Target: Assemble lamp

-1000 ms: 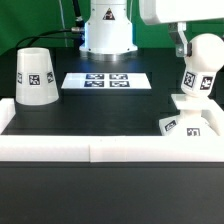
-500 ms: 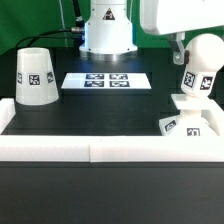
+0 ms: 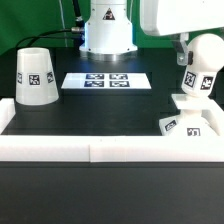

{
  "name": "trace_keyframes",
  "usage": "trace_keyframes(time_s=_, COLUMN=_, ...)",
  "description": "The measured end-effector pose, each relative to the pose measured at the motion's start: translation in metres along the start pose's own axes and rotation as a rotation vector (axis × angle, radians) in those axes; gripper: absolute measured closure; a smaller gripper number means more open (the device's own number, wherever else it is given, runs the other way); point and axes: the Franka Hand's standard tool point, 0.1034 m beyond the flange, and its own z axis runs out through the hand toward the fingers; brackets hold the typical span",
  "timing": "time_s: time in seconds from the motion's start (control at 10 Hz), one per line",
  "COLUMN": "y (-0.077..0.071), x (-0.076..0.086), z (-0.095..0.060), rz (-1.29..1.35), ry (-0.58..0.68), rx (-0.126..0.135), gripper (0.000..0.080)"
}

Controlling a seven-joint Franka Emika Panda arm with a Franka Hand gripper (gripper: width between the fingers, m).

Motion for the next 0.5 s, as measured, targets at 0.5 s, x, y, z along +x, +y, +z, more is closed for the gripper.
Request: trace_keyframes(time_s=0.5, y=-0.0006, x=0.0006, z=-0.0001, rz=0.127, ry=0.003, rx=0.002, gripper=0.0222)
